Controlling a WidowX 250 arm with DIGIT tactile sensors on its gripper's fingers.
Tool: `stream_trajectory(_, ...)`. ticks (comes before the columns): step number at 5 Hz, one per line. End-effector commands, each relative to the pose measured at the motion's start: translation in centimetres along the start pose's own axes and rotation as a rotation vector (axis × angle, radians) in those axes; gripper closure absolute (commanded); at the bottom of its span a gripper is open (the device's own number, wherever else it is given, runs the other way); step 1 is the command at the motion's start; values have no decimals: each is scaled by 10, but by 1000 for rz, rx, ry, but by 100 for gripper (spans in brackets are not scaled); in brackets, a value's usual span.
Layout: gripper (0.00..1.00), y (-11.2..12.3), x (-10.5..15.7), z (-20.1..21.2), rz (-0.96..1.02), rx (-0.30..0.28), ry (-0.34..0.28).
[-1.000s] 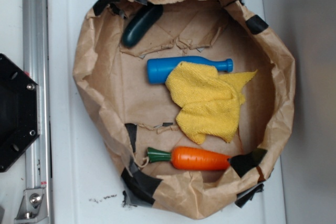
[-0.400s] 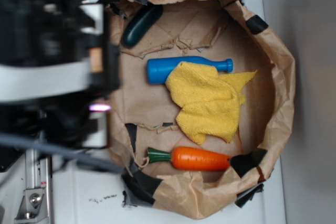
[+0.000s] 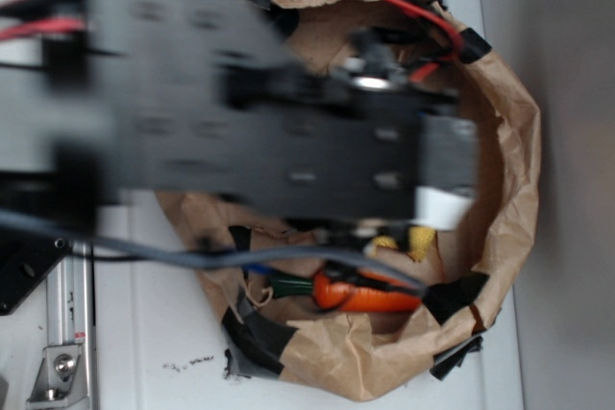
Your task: Grab the yellow cloth.
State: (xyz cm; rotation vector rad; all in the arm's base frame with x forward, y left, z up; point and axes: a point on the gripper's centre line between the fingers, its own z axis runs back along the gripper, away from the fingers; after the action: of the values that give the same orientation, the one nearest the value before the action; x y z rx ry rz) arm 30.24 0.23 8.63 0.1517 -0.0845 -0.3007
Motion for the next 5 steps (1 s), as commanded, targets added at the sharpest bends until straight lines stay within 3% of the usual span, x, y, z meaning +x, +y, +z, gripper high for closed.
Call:
stream_trajectory(1,0,-22,32,-45,-85,-134,-6)
stream_trajectory(2,26,-35,31,-52,-128,-173,15)
stream_trajectory(3,100,-37,27,-53,-116,-148,26)
stream_trajectory(4,100,-35,23,-49,-105,-135,24)
stream_trajectory(5,100,-30,11,-29,23,-194,-44)
